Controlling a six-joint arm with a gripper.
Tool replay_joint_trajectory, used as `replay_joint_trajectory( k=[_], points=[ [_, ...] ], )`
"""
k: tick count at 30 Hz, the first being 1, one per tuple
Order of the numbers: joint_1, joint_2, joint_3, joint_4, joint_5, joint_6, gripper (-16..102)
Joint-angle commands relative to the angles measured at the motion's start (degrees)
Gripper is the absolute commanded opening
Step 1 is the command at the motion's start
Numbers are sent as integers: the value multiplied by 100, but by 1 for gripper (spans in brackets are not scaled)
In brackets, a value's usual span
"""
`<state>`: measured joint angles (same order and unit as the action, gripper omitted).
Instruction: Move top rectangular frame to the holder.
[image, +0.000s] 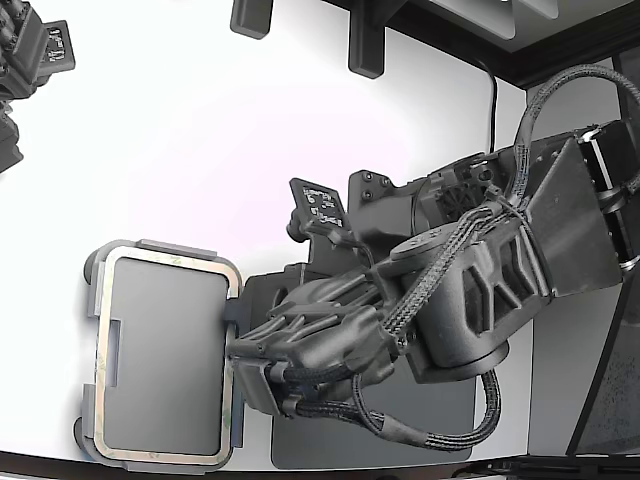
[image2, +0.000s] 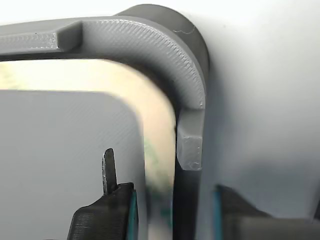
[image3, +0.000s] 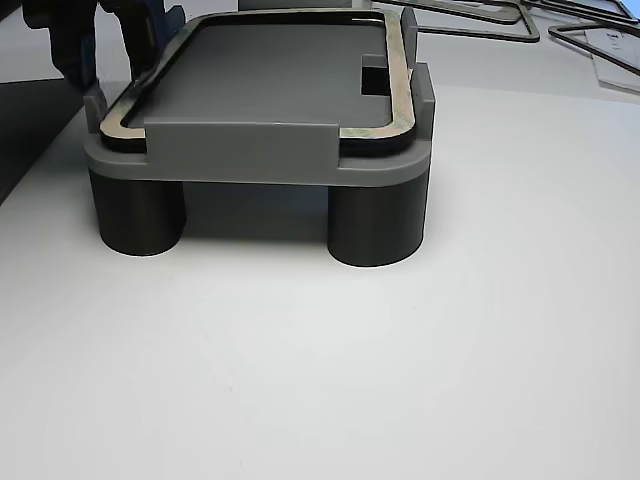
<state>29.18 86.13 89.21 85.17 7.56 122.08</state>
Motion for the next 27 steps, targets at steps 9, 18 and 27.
replay_joint_trajectory(
  k=[9,18,27],
  points=[
    [26,501,-378,422,1072,-1354,100],
    [-510,2654,1055,-501,2619,-5994,100],
    [-2162,5687,3762,-2470,1011,-10151,100]
  ],
)
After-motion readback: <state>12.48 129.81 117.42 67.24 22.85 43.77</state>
